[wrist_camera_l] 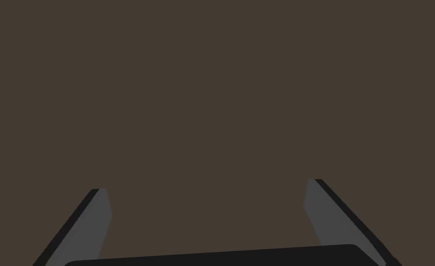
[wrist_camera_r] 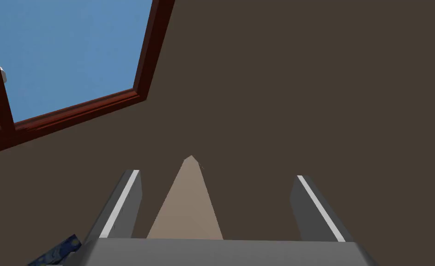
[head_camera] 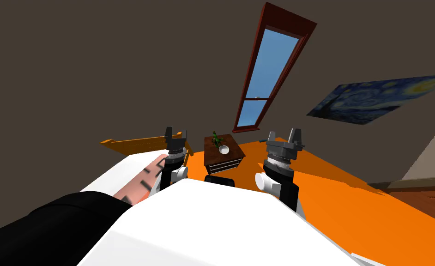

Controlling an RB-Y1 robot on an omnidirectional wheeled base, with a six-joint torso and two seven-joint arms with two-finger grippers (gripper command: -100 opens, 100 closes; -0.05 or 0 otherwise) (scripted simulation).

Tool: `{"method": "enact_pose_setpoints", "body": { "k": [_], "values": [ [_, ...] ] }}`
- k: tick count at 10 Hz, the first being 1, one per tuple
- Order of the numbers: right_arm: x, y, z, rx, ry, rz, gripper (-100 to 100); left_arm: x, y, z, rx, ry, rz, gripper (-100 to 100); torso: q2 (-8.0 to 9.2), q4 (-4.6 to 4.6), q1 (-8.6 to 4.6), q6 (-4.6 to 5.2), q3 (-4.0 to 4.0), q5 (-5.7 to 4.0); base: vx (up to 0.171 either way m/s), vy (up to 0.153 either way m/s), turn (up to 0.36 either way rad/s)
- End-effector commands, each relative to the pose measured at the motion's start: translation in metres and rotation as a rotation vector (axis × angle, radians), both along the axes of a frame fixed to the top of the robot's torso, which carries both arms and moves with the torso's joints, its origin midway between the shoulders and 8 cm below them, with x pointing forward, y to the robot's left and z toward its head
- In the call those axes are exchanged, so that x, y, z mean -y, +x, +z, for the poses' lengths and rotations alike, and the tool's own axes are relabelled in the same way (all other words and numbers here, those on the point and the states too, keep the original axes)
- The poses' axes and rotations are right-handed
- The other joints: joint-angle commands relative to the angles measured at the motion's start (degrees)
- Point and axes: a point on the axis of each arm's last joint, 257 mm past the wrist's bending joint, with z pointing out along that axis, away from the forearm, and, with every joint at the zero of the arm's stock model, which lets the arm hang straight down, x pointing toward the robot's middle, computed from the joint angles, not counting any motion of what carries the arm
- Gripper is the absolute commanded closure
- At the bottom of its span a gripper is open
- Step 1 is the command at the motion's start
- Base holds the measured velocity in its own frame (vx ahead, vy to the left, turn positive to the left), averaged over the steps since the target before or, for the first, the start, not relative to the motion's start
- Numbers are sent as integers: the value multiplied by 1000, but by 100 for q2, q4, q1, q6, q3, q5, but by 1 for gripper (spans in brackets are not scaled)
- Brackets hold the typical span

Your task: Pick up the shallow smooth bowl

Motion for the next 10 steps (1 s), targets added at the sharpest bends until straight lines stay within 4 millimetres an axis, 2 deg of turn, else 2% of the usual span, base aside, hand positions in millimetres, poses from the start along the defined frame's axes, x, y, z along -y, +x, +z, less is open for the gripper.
{"method": "enact_pose_setpoints", "body": {
  "k": [1, 4, 6, 8, 10],
  "values": [
    [-5, 4, -5, -20, -31, 16, -100, 0, 0, 0, 0, 0, 0, 0, 0, 0, 0, 0, 0, 0, -33, -3, 39],
    [-17, 18, -26, -99, -103, 48, -100, 0, 0, 0, 0, 0, 0, 0, 34, 7, 1, -1, 19, 0, -89, 9, 90],
    [-22, 30, -52, -181, -152, 61, -100, 0, 0, 0, 0, 0, 0, 0, 32, 7, 3, -1, 19, 1, -82, 22, 149],
    [-25, 44, -90, -289, -206, 65, -100, 0, 0, 0, 0, 0, 0, 0, 33, 7, 10, -3, 19, 2, -94, 38, 232],
    [-25, 56, -137, -420, -273, 60, -100, 0, 0, 0, 0, 0, 0, 0, 38, 9, 11, -2, 22, 3, -106, 43, 284]
  ]
}}
